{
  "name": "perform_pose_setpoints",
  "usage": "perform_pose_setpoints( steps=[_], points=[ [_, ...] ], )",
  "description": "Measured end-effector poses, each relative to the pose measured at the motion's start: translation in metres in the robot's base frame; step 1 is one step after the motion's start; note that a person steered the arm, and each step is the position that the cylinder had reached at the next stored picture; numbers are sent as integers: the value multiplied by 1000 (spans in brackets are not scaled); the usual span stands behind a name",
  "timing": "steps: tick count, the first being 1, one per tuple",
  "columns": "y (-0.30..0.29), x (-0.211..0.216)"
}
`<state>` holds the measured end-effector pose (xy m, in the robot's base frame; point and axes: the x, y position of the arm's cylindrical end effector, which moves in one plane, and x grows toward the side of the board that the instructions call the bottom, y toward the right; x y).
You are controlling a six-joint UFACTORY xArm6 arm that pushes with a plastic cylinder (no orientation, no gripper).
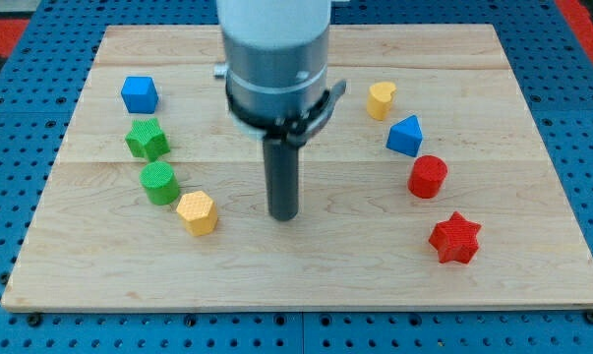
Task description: Move the yellow hexagon to the top left of the yellow heart
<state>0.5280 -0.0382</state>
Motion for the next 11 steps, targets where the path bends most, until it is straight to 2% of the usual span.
perform_pose_setpoints(
  steps=[1,3,4,6,8,10,11],
  points=[
    [-67,25],
    [-90,-25],
    [-98,-29],
    [-95,-124],
    [-95,-175],
    [-26,-229],
    [-71,-224]
  ],
)
